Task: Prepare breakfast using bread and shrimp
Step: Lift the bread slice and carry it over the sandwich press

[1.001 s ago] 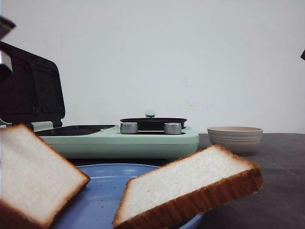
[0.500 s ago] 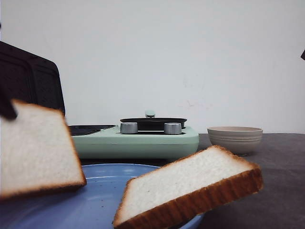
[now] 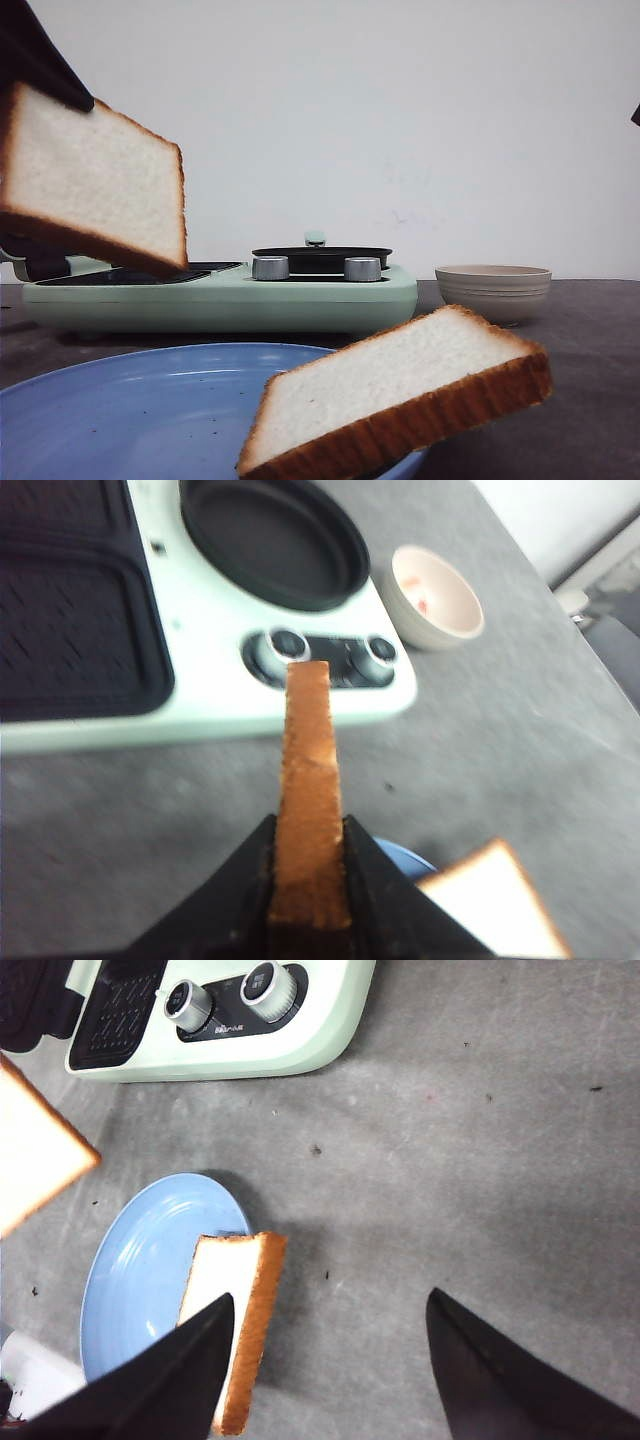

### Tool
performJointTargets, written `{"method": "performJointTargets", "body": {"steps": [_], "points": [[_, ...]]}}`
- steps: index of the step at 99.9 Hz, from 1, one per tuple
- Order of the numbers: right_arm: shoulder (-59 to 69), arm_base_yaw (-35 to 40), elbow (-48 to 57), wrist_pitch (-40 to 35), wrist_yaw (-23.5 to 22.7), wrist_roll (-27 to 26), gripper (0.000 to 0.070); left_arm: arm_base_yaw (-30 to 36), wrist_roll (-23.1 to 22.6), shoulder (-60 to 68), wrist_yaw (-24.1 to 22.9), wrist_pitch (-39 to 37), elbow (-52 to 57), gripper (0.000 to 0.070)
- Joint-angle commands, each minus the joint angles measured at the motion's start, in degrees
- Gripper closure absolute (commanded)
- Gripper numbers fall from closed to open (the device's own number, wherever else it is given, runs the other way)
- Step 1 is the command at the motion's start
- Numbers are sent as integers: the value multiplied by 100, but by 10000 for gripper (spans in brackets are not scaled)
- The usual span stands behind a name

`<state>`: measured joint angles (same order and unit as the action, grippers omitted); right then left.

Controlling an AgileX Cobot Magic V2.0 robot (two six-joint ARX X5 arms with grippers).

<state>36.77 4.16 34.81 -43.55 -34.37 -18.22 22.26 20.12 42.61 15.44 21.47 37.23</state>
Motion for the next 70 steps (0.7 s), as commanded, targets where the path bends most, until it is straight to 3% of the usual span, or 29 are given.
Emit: {"method": "performJointTargets", "body": {"steps": [1, 41, 70], "points": [[20, 22, 66, 20, -17, 66, 324, 26, -463, 111, -229, -109, 240, 697], [20, 22, 66, 13, -20, 70, 324, 26, -2562, 1508, -1663, -525, 1338, 697], [20, 22, 66, -66, -17, 114, 324, 26, -3917, 3091, -2269, -1657, 2293, 697]]}}
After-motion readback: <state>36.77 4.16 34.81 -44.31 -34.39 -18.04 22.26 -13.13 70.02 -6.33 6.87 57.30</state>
